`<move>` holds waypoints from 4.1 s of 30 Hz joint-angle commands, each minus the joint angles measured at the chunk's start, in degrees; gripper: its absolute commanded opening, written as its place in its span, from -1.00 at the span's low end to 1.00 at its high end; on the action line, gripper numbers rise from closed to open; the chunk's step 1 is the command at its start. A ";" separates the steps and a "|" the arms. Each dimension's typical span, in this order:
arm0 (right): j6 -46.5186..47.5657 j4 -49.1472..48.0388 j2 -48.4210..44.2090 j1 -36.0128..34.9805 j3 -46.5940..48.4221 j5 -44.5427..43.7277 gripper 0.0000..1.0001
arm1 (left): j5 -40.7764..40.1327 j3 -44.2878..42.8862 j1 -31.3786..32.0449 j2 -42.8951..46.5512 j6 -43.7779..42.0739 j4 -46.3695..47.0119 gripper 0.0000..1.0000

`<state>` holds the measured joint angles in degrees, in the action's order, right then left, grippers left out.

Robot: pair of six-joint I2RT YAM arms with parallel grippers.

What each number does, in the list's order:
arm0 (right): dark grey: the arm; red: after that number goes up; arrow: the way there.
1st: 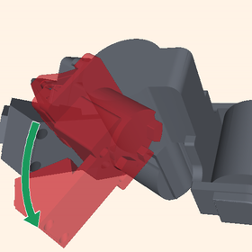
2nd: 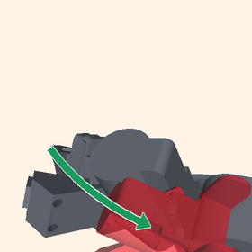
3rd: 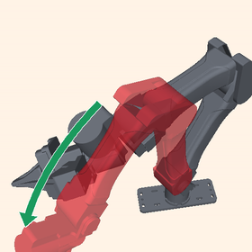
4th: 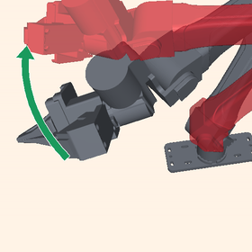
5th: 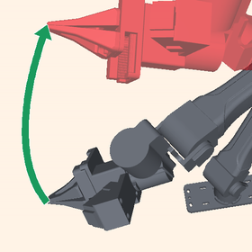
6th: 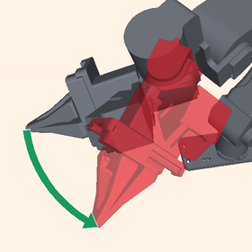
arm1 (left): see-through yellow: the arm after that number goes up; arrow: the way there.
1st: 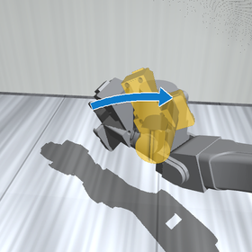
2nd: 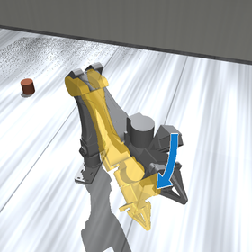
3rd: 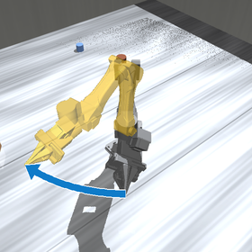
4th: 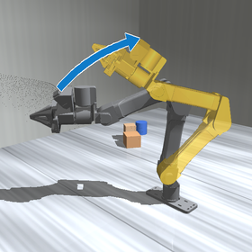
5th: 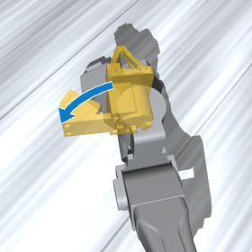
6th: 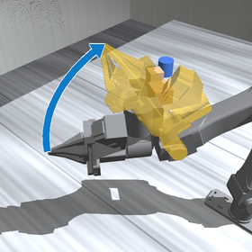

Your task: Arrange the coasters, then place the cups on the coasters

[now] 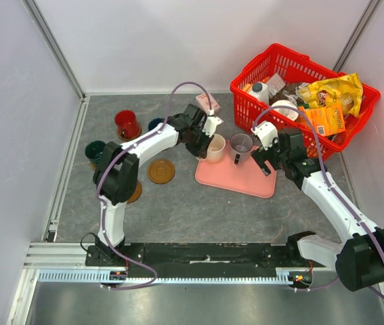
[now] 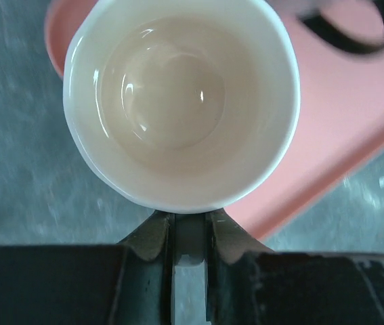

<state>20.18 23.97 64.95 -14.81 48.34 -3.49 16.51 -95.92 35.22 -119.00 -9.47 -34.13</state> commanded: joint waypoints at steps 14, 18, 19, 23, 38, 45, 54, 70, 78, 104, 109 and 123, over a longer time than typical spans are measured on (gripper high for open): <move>-2.87 -1.20 -1.23 0.22 1.06 0.76 0.96 | -3.08 36.40 -15.15 61.40 -15.30 -7.70 -0.96; -3.13 -0.85 -2.72 0.13 0.97 2.69 0.96 | -0.60 44.66 -25.80 70.81 -19.52 -7.80 -0.96; -3.13 -1.02 -3.16 0.13 0.97 2.87 0.96 | -1.30 47.03 -27.73 72.23 -20.31 -7.10 -0.96; -3.05 -1.03 -4.04 0.13 0.80 3.31 0.96 | 1.05 55.03 -34.24 73.56 -22.16 -4.46 -0.96; -2.34 -1.20 -5.36 0.13 0.18 3.14 0.96 | 8.19 60.41 -46.82 66.53 -24.10 0.29 -0.96; -2.34 -1.29 -5.89 0.13 0.18 3.31 0.96 | 8.27 59.62 -47.79 69.34 -25.42 -3.48 -0.96; -2.34 -1.11 -6.41 0.22 0.09 3.31 0.96 | 8.45 59.79 -47.97 72.41 -25.59 -6.30 -0.96; -2.43 -0.85 -7.12 0.13 0.09 3.31 0.96 | 5.46 61.03 -47.97 70.40 -26.12 -3.93 -0.96; -2.52 -0.76 -6.94 0.13 0.09 3.31 0.96 | 4.41 61.73 -48.14 69.78 -27.00 -3.93 -0.96; -2.78 -0.85 -6.50 0.13 0.09 3.31 0.96 | 3.53 61.64 -48.58 71.71 -29.90 -8.05 -0.12; -2.78 -0.85 -6.15 0.22 0.09 3.31 0.96 | 3.53 59.62 -48.49 72.59 -30.08 -10.69 0.01; -6.02 -0.41 0.17 -0.04 1.41 3.05 0.96 | 10.20 43.37 -48.49 79.54 -22.17 -20.19 0.77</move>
<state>17.37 24.03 62.19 -14.76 48.36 -0.82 21.63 -48.21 -13.04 -40.45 -35.83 -51.37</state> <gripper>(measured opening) 0.980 0.861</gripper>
